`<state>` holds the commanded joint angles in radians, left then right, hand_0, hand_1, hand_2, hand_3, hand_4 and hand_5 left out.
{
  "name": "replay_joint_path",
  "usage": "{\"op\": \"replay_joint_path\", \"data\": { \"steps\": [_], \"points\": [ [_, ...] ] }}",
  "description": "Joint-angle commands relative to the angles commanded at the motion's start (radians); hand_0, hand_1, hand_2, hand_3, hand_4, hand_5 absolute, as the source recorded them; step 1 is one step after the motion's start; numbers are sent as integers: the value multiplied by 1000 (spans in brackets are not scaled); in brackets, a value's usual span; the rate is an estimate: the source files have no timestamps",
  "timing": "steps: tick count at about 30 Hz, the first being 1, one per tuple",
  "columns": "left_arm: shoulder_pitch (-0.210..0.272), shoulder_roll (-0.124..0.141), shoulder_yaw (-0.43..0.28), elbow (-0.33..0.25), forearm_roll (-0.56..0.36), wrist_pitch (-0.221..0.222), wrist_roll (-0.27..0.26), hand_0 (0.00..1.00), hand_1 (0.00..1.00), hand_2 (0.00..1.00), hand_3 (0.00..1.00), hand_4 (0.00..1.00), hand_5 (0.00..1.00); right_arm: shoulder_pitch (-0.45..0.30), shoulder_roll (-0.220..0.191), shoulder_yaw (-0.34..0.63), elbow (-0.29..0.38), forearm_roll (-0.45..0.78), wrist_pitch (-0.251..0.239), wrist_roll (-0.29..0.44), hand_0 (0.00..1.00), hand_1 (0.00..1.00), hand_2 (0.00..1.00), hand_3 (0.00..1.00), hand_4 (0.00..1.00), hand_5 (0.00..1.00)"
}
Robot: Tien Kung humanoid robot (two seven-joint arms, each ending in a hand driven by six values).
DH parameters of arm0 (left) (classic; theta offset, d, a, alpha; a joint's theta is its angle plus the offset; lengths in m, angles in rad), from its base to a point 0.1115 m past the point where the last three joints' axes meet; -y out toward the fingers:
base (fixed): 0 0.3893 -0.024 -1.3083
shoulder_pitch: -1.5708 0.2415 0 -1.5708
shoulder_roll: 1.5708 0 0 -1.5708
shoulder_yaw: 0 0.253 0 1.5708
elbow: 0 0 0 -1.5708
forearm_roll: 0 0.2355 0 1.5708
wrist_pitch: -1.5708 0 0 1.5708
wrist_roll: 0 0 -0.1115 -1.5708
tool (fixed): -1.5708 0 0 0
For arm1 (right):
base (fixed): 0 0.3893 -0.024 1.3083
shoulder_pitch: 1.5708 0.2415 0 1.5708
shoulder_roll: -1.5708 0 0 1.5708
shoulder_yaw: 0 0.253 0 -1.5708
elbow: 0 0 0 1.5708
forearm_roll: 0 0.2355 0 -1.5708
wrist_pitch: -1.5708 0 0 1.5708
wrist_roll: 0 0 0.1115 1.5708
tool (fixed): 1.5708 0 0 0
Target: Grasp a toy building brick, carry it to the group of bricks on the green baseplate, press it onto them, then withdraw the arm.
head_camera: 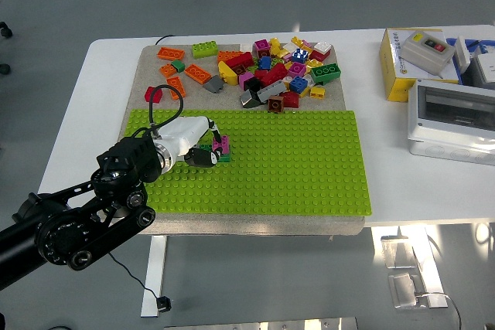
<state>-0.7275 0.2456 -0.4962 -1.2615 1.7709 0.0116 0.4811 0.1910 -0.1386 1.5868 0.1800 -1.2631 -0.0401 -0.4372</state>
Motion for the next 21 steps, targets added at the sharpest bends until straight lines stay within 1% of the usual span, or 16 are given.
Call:
{"op": "replay_joint_path", "data": {
  "steps": [21],
  "points": [
    [2,7,14,-1,0,4,-4,946,906,886,636,564,368,-1,2,0,0,2,0,0,657,558,562,760,478,998]
  ]
}}
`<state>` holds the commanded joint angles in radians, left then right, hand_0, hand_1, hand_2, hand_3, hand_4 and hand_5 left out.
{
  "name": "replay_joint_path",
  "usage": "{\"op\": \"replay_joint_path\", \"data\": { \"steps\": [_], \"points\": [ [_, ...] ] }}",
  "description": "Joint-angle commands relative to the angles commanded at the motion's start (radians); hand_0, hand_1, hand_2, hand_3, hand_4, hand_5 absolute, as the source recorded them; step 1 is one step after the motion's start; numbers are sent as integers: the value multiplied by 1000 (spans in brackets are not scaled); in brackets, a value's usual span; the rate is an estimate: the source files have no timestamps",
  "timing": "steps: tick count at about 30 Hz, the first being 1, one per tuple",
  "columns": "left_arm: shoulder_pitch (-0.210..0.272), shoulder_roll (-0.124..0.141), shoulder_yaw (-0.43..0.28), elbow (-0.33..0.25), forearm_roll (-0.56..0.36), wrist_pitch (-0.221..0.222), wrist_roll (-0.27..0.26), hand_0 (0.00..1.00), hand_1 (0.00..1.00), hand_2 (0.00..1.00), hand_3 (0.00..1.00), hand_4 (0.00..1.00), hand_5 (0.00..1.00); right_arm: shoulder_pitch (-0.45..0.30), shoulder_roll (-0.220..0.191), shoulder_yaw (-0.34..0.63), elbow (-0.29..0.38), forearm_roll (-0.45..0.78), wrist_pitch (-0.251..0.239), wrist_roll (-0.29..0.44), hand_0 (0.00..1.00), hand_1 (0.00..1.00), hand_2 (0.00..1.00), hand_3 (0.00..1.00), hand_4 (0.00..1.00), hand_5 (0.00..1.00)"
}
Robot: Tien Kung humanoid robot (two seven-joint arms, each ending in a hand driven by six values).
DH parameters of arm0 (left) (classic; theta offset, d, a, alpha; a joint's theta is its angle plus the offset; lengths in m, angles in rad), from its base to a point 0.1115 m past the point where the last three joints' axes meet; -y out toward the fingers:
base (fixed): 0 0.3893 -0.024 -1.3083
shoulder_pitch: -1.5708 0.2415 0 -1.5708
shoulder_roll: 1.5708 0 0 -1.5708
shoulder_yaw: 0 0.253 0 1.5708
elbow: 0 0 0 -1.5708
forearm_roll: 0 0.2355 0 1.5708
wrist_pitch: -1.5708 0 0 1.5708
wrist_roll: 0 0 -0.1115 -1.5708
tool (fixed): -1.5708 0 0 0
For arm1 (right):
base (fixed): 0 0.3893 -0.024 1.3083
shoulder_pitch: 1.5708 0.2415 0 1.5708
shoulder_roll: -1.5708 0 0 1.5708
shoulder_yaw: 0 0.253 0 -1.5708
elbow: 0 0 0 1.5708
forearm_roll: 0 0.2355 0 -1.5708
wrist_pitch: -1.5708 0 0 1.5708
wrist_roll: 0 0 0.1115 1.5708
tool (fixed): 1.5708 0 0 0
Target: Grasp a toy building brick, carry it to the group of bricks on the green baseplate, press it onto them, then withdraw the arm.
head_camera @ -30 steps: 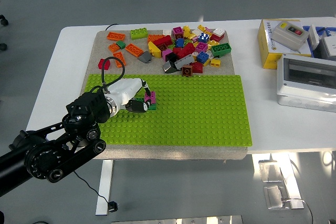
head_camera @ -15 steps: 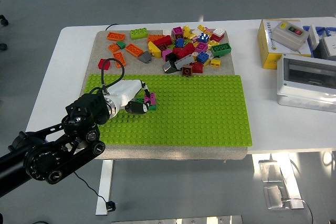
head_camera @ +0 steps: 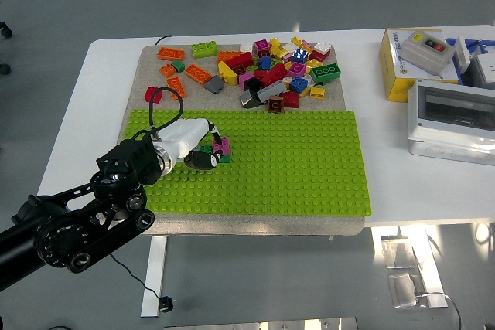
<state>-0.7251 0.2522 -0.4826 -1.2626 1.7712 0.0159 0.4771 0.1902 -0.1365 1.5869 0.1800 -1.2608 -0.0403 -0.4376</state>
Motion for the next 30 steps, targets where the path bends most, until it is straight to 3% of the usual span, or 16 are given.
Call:
{"op": "replay_joint_path", "data": {
  "steps": [14,30],
  "points": [
    [-12,17,41,2,-4,10,-25,944,904,883,636,566,370,-3,3,0,0,2,-1,-1,663,559,568,760,478,998],
    [-9,11,63,-1,-3,18,-29,943,903,882,635,563,371,-4,6,14,0,-12,1,-4,663,561,568,759,478,998]
  ]
}}
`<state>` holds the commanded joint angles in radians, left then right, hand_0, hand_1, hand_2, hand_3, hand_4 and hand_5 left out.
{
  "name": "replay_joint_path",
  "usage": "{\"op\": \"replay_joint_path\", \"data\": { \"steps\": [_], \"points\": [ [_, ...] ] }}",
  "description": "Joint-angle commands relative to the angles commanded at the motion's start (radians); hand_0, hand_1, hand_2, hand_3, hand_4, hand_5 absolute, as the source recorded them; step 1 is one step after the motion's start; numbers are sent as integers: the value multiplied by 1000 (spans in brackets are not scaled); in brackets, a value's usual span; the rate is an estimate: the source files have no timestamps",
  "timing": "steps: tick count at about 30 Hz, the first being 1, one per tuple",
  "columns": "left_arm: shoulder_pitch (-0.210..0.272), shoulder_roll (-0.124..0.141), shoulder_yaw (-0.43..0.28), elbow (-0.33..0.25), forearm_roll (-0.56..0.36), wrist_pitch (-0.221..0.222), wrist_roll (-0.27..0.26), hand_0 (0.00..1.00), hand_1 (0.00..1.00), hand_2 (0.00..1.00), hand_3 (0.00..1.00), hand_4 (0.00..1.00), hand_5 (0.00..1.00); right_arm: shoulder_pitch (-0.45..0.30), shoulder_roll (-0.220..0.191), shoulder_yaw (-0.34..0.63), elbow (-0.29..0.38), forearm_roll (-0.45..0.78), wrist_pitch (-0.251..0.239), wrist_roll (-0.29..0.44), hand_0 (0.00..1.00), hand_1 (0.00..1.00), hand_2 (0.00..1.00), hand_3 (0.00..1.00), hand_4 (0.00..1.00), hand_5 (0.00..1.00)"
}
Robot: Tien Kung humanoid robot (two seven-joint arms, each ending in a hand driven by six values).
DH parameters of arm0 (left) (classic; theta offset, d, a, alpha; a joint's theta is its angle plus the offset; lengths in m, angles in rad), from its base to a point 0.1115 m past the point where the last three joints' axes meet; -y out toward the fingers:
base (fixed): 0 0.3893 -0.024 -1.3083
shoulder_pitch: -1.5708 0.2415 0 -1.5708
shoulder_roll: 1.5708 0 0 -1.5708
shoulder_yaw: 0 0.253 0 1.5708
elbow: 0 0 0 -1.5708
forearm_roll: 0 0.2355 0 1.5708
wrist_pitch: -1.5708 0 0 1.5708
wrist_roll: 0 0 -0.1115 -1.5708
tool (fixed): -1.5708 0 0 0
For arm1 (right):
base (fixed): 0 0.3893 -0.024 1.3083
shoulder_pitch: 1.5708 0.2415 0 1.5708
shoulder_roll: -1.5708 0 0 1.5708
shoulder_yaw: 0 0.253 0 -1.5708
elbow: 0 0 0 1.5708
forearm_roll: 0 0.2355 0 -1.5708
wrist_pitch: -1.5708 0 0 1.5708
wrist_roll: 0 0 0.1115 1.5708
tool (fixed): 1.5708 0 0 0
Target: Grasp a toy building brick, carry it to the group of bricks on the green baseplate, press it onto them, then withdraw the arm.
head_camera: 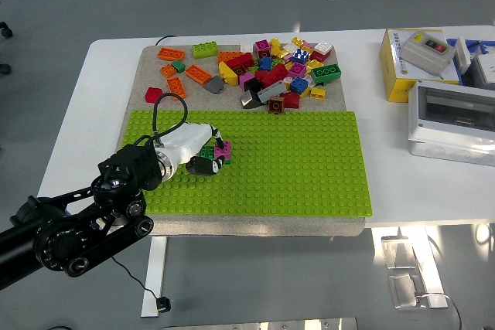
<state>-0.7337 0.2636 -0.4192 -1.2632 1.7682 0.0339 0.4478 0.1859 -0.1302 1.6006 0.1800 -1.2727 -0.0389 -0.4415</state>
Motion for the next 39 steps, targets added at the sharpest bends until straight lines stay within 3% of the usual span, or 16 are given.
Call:
{"op": "replay_joint_path", "data": {
  "steps": [9,21,29,33,39],
  "points": [
    [13,7,-70,-25,12,1,3,942,901,881,629,560,374,2,-2,-1,0,4,-1,2,664,563,567,761,478,998],
    [83,36,-225,-136,-3,-8,8,940,900,879,623,549,371,-1,-3,-2,0,8,-4,3,661,563,566,761,477,998],
    [100,39,-269,-172,-2,42,-56,939,895,868,616,531,364,-9,0,-23,0,43,-12,11,658,563,571,764,475,998],
    [94,35,-272,-160,-15,83,-132,932,863,824,609,508,352,-12,1,-16,0,38,-11,12,658,563,577,763,474,998],
    [101,40,-292,-142,-26,109,-214,930,846,801,610,506,351,-19,3,-26,0,58,-12,17,660,563,589,764,471,998]
  ]
}}
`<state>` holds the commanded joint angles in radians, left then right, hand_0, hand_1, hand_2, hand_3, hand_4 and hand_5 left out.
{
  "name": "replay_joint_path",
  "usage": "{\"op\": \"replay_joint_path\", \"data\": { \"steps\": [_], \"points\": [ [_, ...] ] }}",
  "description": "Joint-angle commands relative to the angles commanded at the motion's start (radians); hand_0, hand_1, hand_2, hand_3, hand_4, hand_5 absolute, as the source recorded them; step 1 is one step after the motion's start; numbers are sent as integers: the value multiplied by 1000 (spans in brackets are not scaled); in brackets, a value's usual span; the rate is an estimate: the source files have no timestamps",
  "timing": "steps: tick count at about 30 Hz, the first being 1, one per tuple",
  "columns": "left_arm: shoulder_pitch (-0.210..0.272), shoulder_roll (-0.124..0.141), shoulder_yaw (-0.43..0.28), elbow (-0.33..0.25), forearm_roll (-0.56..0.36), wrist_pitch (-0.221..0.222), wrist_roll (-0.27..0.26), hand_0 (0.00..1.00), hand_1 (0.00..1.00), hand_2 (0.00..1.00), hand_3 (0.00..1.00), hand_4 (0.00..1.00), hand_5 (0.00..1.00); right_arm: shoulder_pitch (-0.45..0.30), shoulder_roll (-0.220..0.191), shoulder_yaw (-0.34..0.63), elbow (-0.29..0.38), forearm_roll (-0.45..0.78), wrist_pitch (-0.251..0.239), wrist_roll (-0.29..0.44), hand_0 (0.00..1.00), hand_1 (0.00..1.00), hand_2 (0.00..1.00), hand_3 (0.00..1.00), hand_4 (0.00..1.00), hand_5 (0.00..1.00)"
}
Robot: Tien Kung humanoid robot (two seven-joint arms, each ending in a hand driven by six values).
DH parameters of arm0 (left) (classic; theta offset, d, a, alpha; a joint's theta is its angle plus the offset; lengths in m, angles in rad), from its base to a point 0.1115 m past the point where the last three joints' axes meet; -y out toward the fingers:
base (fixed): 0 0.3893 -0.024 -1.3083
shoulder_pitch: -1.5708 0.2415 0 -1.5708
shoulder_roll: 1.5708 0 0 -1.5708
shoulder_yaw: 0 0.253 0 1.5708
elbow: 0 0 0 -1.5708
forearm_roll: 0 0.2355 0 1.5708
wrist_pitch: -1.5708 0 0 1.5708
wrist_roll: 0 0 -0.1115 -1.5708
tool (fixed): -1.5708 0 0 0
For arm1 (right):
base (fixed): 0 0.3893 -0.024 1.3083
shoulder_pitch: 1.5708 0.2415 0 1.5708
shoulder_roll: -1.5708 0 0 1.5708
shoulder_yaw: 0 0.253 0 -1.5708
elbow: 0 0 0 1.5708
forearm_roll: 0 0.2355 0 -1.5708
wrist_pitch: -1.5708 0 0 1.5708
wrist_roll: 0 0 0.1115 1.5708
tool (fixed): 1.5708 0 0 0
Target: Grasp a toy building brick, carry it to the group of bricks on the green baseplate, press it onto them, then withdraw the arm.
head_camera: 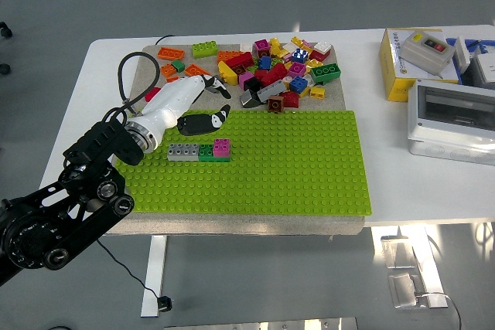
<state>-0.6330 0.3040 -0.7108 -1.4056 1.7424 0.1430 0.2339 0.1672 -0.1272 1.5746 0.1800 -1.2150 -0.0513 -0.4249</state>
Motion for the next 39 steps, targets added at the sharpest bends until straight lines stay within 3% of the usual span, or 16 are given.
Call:
{"op": "replay_joint_path", "data": {
  "steps": [9,17,25,31,39],
  "points": [
    [16,8,-19,-1,-29,15,-80,930,839,792,609,502,347,-15,11,-3,0,30,-10,5,658,564,591,764,470,998],
    [51,27,-34,-9,-58,27,-108,926,834,784,603,480,332,-27,25,7,0,43,-19,-1,654,564,591,774,457,998],
    [97,78,-61,-24,-63,35,-126,925,834,783,598,466,323,-40,47,34,0,-2,-22,-22,652,563,592,776,450,998],
    [166,129,-94,-50,-70,41,-137,921,834,782,595,459,320,-58,64,44,0,-32,-30,-38,652,563,594,775,445,998],
    [228,161,-127,-60,-69,43,-144,920,834,782,592,455,320,-79,74,-6,0,-5,-50,-55,654,562,592,775,457,998]
  ]
}}
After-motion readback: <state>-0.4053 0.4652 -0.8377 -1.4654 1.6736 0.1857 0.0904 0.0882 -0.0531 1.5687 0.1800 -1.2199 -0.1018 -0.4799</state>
